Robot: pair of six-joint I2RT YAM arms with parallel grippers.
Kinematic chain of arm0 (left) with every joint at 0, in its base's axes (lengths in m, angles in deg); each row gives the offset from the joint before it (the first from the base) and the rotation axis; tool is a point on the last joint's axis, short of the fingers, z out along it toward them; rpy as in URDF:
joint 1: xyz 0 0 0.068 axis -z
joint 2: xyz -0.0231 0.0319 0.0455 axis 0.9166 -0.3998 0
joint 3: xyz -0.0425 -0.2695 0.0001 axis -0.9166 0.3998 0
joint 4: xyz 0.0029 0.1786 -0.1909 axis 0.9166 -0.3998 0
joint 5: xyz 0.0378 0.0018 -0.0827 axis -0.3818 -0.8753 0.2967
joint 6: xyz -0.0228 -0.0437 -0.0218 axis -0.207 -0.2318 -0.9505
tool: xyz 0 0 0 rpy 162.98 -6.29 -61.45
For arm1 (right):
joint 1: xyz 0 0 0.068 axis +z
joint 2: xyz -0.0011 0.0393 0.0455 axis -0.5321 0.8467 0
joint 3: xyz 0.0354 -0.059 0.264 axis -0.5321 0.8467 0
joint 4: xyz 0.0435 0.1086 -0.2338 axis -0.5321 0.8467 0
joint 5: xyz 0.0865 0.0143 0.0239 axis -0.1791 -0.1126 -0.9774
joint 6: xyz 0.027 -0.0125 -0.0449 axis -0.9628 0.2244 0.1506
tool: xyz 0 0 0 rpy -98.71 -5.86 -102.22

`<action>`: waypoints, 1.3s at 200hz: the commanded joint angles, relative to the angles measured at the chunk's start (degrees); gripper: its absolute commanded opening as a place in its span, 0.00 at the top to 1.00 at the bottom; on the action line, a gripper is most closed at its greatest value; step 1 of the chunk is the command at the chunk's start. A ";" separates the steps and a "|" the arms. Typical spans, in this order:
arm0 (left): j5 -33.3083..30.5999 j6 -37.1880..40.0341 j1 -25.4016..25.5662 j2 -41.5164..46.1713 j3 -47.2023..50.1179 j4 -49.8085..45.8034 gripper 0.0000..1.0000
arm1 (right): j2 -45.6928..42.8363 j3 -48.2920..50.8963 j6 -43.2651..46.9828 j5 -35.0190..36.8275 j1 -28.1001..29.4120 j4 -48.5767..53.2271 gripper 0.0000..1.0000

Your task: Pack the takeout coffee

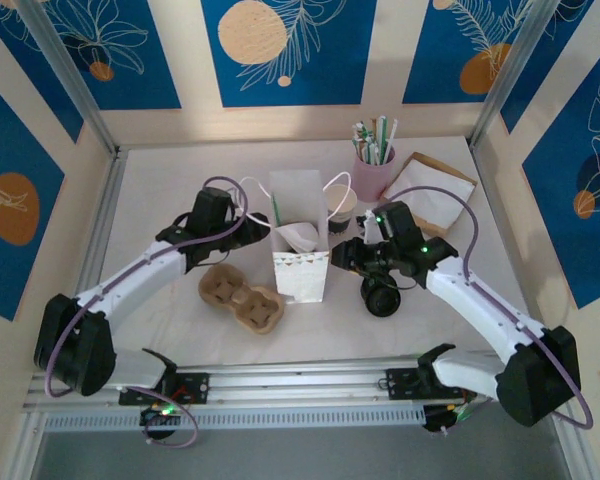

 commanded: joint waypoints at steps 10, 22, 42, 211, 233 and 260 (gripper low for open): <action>-3.94 1.74 -2.80 7.79 0.43 -5.70 0.28 | -5.88 -3.23 3.53 7.47 -2.57 7.17 0.48; -6.05 2.84 -3.49 10.51 0.43 -8.09 0.23 | -8.23 -3.70 4.96 8.85 -4.36 8.22 0.44; -9.85 4.37 -4.21 14.96 0.49 -11.89 0.09 | -11.72 -4.08 7.62 9.43 -8.66 9.15 0.32; -51.97 28.44 -7.24 13.29 24.39 20.14 0.00 | -18.85 28.80 30.38 24.58 -24.78 -47.56 0.01; -50.34 31.39 -8.73 9.27 22.67 21.69 0.00 | -13.96 31.60 29.49 25.50 -26.35 -54.03 0.01; -50.64 33.19 -10.49 6.21 21.80 24.31 0.00 | -6.44 32.84 29.04 26.00 -28.10 -61.52 0.01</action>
